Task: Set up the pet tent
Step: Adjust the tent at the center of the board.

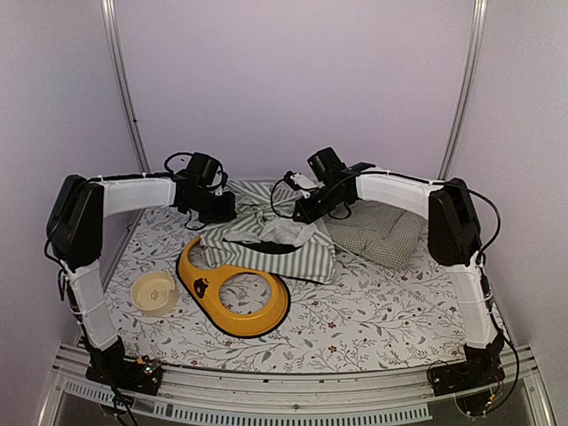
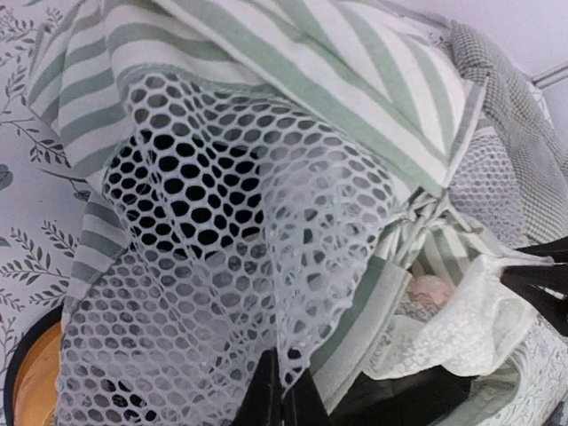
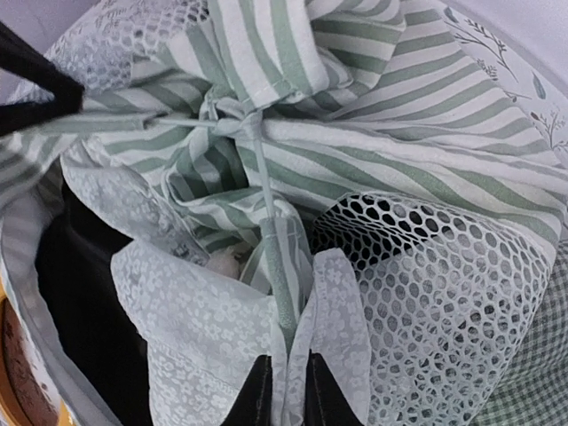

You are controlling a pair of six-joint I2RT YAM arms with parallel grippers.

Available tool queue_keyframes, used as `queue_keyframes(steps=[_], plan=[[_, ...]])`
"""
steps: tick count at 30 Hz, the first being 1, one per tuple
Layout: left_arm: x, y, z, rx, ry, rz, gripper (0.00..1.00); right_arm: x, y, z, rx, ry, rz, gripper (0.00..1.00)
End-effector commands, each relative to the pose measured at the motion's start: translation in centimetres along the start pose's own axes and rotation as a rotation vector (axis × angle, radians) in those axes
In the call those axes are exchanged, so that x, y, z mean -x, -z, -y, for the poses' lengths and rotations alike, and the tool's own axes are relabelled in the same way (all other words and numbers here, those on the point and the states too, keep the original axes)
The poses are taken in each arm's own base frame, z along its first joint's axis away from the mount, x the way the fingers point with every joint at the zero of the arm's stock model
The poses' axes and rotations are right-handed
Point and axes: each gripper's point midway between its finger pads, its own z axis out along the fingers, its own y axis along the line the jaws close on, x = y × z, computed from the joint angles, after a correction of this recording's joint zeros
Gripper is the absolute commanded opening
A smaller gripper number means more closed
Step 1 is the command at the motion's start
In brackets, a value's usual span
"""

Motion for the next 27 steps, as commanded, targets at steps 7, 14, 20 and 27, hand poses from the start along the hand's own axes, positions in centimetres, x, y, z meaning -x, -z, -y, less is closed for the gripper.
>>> queue_keyframes(steps=[7, 14, 20, 27], plan=[[-2.1, 6.9, 6.2, -0.110, -0.043, 0.058, 0.00, 1.0, 6.9, -2.2, -0.016, 0.006, 0.037, 0.00], [-8.9, 8.2, 6.4, -0.140, -0.028, -0.013, 0.00, -4.3, 8.1, -5.6, -0.003, -0.006, -0.041, 0.00], [-15.4, 7.6, 6.3, -0.175, -0.015, -0.083, 0.00, -11.6, 8.3, -6.7, -0.007, -0.084, -0.138, 0.00], [-17.2, 8.9, 5.4, -0.176, 0.031, -0.037, 0.12, -13.5, 9.9, -8.6, 0.013, -0.069, -0.143, 0.14]])
